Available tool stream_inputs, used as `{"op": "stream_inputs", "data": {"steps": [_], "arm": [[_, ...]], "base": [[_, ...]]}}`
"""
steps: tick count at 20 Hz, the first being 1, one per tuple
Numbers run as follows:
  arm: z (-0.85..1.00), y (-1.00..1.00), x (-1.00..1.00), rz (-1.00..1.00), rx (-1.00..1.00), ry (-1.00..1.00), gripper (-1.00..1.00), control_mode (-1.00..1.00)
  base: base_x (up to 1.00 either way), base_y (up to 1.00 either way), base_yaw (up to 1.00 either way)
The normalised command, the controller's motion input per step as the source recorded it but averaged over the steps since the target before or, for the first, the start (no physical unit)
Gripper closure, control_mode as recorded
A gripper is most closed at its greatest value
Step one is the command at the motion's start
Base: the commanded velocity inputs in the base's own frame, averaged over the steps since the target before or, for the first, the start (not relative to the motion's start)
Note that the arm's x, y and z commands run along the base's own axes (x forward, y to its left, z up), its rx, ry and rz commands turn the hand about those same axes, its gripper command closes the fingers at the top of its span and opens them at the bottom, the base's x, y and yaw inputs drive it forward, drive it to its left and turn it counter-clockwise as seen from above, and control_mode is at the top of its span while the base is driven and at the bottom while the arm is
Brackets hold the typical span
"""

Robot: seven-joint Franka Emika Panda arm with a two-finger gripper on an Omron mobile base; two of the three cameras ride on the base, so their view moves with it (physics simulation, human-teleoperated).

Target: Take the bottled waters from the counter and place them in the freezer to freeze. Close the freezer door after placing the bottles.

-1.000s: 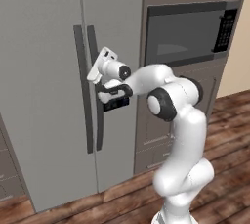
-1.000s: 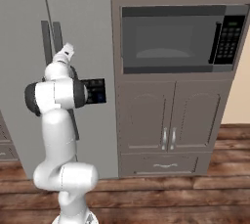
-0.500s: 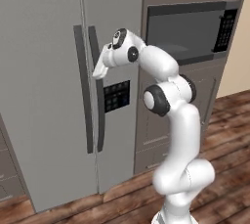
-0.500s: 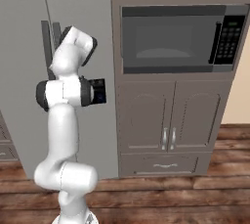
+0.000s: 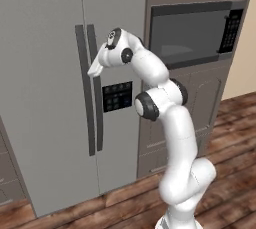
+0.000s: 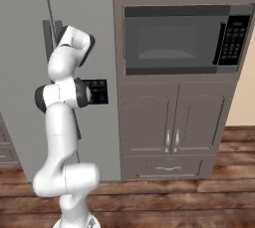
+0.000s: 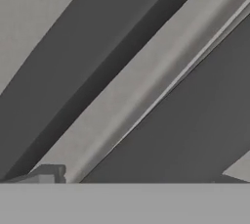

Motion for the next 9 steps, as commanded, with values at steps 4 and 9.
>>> {"op": "stream_inputs", "data": {"steps": [4,9], "arm": [[-0.22,0.8,0.14,-0.13,0.27,-0.32,-1.0,-1.0],[0.72,0.19,-1.0,0.0,0.0,-0.75,-1.0,-1.0]], "base": [[0.0,0.0,0.0],[0.0,0.0,0.0]]}}
